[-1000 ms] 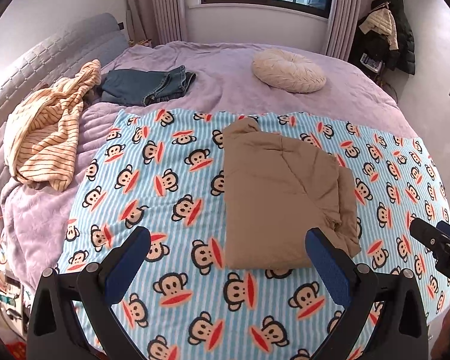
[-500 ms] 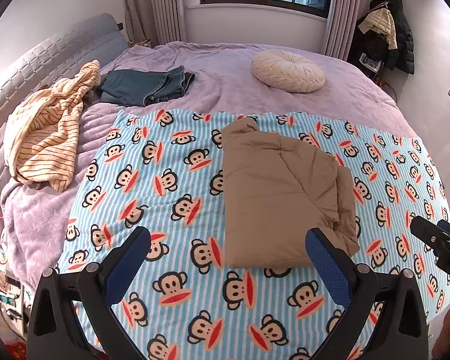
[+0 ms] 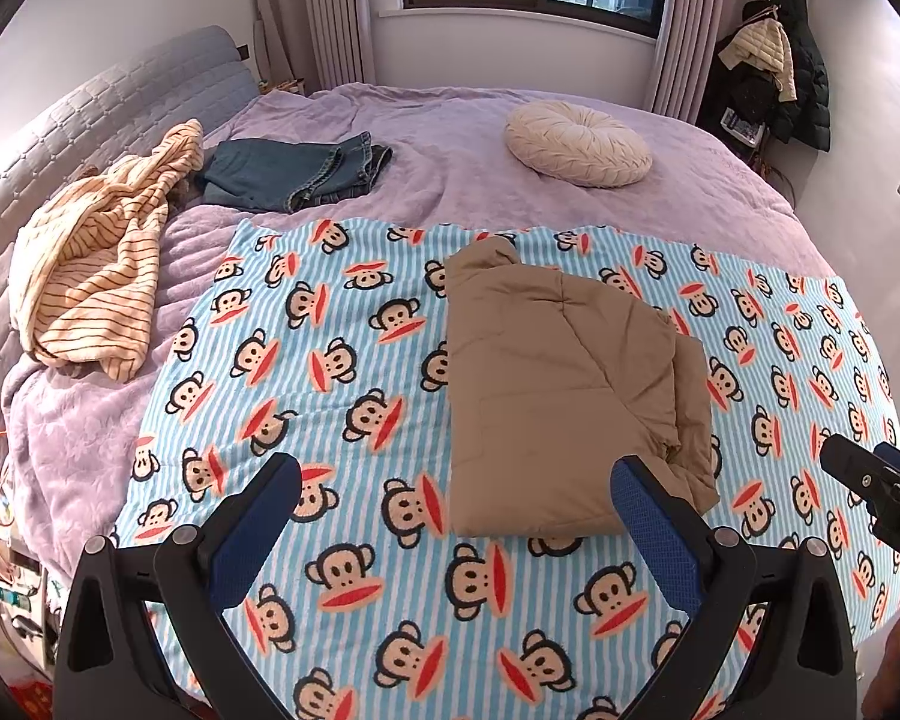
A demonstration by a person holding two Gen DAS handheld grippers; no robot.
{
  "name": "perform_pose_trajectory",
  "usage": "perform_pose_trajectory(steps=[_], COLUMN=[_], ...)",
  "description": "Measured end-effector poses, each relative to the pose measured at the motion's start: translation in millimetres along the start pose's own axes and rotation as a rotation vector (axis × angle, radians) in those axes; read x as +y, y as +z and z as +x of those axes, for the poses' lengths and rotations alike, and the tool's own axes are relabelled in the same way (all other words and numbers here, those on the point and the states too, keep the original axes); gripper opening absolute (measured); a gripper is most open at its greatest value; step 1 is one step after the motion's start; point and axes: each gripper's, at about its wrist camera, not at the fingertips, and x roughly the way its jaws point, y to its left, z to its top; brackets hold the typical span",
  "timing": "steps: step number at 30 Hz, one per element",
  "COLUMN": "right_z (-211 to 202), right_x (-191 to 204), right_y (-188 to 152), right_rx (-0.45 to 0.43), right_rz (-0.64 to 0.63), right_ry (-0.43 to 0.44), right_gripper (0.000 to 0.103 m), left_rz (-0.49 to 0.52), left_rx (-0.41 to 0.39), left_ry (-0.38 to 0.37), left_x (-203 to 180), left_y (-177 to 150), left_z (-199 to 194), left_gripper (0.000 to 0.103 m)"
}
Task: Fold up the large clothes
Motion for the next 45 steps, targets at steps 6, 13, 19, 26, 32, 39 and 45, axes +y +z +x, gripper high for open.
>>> perform_pose_trajectory(steps=[6,13,19,26,32,39,45], right_z=[-0.2,0.1,0.9,0.2,0.3,1.1,1.3], right_x=[0.7,1.6,1.8,4.7,4.9,4.2,3.8], right_y=[-0.8,-1.3,-1.3,-2.3,-2.1,-1.3,-0.4], right_rx=[0.0,0.002,0.001,0.004,0.004,0.004,0.005], right_rz=[0.0,0.002,0.002,0.004,0.004,0.004,0.003], right_ry=[0.0,-0.001,0.0,0.0,-0.001,0.0,0.0], right_gripper=[0.09,0.09,0.09,0.09,0.09,0.09,0.09], left_rz=[0.002,0.002,0.001,0.003,0.002,0.004,0.004], left_rx=[0.0,0.002,0.004,0.007,0.011,0.012,0.011], left_ry=[0.0,0.0,0.0,-0.001,0.002,0.002,0.002], left_x=[0.5,0.6,1.2,2.2,2.3,2.4,1.8], left_y=[0.7,0.5,1.7,2.6,1.6,1.9,2.1], left_z=[0.5,0.4,1.3,3.3,3.7,6.1,5.4], left_gripper=[0.103,0.103,0.103,0.103,0.103,0.103,0.103])
